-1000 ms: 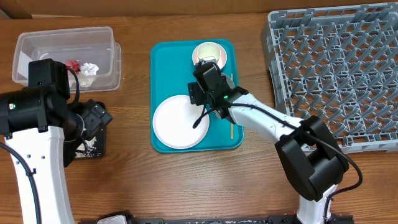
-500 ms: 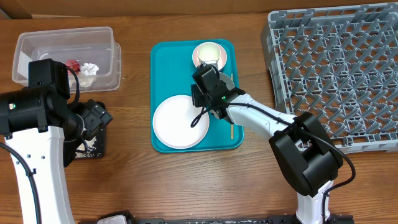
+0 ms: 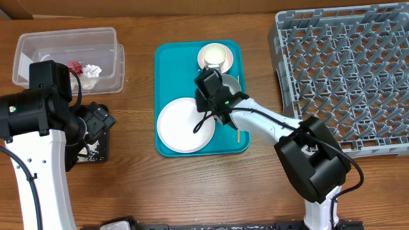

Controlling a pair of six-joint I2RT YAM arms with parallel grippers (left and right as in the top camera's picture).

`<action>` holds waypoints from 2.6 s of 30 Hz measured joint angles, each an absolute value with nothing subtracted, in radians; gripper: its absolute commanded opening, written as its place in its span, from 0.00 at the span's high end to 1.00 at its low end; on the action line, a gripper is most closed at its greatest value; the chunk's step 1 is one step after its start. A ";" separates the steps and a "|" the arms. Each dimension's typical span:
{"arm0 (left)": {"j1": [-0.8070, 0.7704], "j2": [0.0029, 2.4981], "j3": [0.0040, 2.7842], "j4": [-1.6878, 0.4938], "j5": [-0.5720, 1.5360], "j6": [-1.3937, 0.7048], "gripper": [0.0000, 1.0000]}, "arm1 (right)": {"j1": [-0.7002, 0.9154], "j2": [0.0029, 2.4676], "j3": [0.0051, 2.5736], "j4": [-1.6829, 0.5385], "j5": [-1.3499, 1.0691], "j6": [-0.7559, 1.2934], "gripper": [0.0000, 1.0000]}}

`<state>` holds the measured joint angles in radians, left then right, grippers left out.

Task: Sort waste into correct bins and load items into the dishwasher
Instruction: 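Lower the right gripper and grasp the bowl rim, then lift the grey-white bowl and carry it right to the dish rack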

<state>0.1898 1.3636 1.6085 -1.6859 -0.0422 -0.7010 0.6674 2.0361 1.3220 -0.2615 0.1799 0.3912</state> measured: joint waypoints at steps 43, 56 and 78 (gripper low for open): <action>0.190 1.364 1.608 -1.686 -0.042 -0.701 0.00 | 0.464 1.737 1.612 -0.743 -0.037 0.373 0.96; 0.190 1.364 1.608 -1.686 -0.042 -0.701 0.00 | -0.379 1.642 1.634 -0.596 -0.739 0.274 0.96; 0.190 1.364 1.607 -1.686 -0.043 -0.701 0.00 | -0.625 2.153 1.634 0.316 -1.256 0.707 0.96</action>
